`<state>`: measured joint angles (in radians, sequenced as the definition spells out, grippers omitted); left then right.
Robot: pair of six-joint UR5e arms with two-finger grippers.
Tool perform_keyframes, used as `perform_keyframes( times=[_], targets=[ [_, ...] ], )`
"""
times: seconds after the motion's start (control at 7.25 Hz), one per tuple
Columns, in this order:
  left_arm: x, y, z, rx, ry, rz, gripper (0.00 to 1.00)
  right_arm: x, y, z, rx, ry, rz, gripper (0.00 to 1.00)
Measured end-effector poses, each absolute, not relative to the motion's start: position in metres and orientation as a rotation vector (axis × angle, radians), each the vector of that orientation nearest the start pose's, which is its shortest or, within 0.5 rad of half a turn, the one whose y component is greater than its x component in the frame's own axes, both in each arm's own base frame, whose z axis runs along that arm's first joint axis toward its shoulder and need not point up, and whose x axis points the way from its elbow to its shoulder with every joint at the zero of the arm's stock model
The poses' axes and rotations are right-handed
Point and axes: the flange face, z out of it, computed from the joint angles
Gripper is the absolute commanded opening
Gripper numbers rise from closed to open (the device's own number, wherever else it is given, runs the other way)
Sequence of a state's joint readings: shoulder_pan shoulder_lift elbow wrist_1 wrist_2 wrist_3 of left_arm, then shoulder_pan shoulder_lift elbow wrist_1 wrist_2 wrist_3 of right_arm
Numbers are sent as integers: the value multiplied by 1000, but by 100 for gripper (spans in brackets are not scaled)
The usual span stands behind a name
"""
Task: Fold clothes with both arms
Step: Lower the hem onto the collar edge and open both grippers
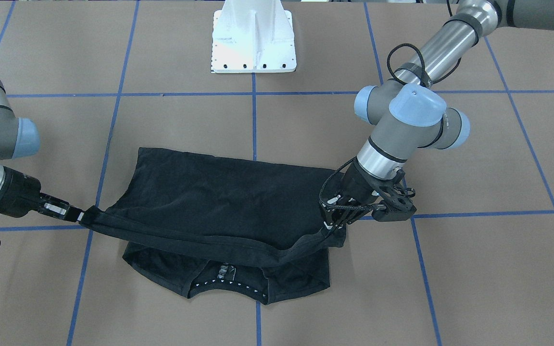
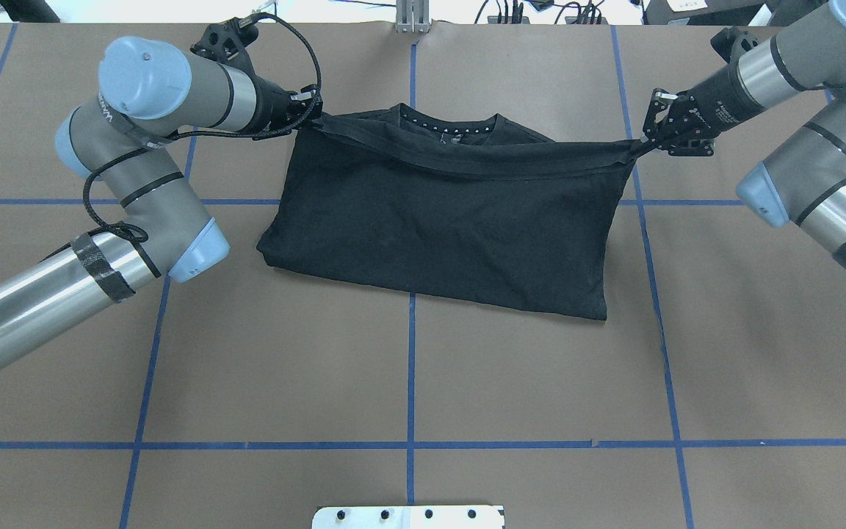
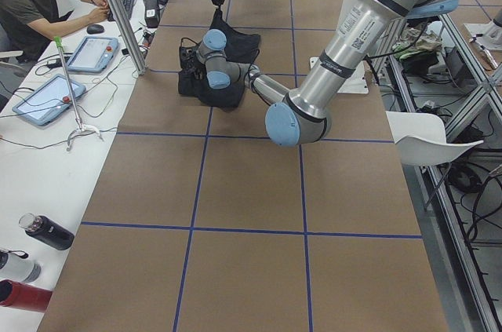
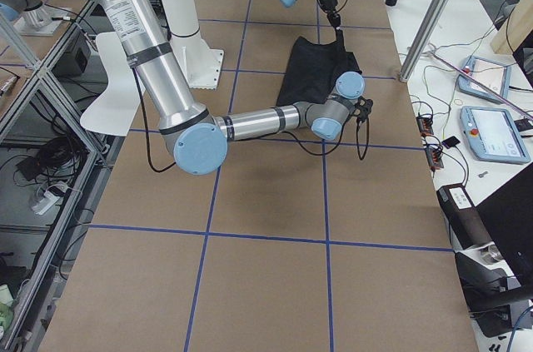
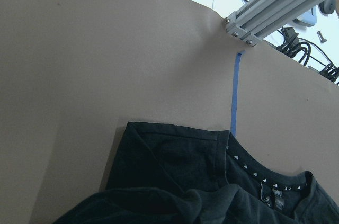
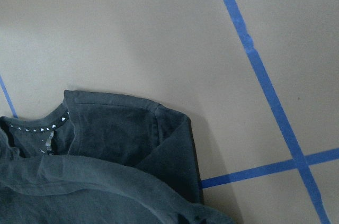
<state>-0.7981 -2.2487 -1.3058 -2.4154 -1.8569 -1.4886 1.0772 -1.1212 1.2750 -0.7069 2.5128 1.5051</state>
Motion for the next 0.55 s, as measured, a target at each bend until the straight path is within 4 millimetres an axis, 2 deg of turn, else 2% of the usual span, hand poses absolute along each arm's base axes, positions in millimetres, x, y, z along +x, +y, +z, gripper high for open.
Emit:
perform_keyframes(
  times=[0.55],
  targets=[
    [442, -616, 271, 339, 1239, -460, 0, -276, -633, 424, -138, -1232, 435, 0]
  ],
)
